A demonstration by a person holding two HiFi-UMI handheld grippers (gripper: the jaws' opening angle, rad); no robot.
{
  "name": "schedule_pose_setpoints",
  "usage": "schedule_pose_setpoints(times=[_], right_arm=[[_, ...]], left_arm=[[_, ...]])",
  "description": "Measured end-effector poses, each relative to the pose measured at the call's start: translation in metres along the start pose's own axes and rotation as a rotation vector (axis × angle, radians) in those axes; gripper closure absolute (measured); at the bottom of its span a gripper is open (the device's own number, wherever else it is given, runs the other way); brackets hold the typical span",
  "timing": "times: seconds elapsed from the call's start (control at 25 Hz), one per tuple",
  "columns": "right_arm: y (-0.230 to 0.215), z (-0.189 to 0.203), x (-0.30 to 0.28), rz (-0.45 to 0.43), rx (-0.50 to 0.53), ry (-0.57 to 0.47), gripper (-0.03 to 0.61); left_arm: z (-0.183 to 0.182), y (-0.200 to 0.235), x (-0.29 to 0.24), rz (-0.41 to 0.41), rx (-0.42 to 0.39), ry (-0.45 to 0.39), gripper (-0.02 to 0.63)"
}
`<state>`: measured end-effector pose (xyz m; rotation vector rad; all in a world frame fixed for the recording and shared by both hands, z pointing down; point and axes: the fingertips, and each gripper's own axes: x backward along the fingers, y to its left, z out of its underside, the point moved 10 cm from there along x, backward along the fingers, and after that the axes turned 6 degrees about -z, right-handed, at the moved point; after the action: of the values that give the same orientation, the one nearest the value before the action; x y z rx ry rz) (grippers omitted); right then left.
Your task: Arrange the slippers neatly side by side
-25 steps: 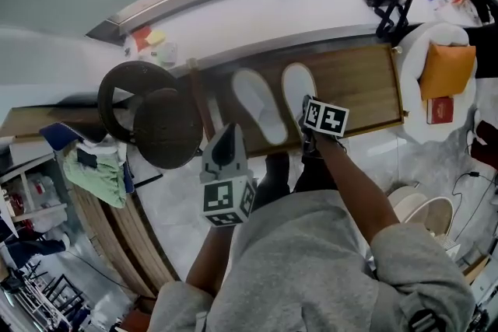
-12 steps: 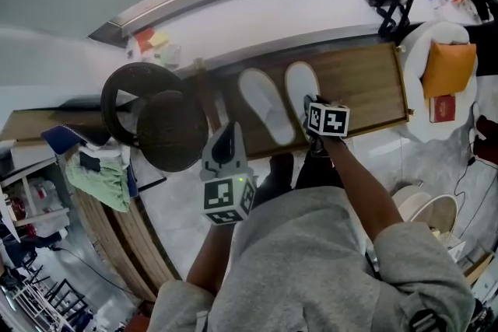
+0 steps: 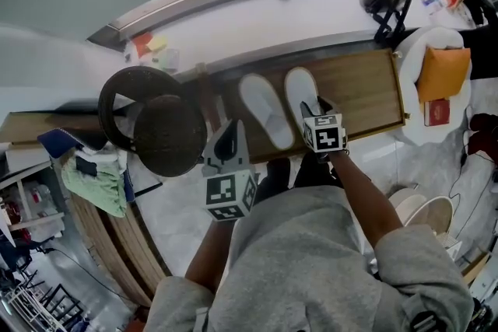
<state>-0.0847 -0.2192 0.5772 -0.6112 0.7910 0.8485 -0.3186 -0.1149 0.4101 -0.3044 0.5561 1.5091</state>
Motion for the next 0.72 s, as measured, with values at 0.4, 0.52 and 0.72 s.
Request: schedule_pose_setpoints(times=[0.4, 0.52, 0.72], right_arm=[[0.029, -0.025, 0.025, -0.085, 0.063, -0.135, 0.391], [0.05, -0.027, 0.012, -0.155, 0.101, -0.1, 0.391], [0.076, -0.016, -0.022, -0.237, 0.175, 0.014, 0.391]], left_arm=[[-0.003, 0.006, -0.001, -0.011, 0.003, -0.001, 0.598], [-0.004, 0.01, -0.002, -0.021, 0.004, 0.003, 0.598], [-0.004, 0.016, 0.001, -0.045, 0.015, 0.009, 0.598]])
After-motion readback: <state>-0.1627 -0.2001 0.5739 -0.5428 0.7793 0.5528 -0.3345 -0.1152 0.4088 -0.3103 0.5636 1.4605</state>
